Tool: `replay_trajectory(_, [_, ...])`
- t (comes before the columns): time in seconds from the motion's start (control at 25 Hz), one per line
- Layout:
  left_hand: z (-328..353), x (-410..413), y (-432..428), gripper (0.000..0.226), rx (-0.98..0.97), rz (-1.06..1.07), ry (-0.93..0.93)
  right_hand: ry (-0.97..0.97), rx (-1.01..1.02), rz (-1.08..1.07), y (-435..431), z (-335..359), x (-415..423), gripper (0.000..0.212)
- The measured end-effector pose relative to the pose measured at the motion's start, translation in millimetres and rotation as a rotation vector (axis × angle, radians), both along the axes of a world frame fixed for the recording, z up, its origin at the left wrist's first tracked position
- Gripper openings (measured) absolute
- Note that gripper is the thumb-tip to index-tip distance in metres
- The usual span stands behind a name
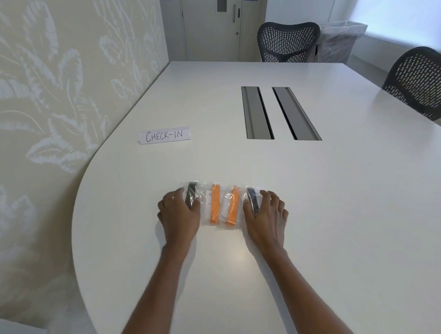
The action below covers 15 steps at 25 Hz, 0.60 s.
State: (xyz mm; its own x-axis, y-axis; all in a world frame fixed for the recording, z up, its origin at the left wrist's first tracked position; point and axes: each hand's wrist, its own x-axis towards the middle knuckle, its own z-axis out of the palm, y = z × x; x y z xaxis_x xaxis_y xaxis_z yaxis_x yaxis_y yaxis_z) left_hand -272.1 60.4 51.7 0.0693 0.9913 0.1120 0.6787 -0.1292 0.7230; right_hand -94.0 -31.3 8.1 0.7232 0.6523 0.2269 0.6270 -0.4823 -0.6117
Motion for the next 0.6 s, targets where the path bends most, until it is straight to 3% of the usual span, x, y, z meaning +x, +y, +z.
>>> replay_trajectory(0.16, [-2.1,-1.8,36.1,0.067,-0.229,-0.05,0.002,-0.022,-0.034,0.026,0.0,2.1,-2.0,0.067])
replay_trajectory(0.28, [-3.0,2.0,47.3,0.057,-0.312,-0.012,0.082,-0.002,0.002,0.069,-1.5,1.4,-3.2,0.066])
replay_trajectory(0.48, [-1.2,5.9,50.2,0.078,-0.402,0.035,0.033,0.179,0.139,0.052,-6.0,9.8,-11.3,0.057])
replay_trajectory(0.6, [-8.0,10.0,49.5,0.086,-0.356,0.003,-0.031,0.34,0.168,0.066,-5.9,17.5,-17.7,0.055])
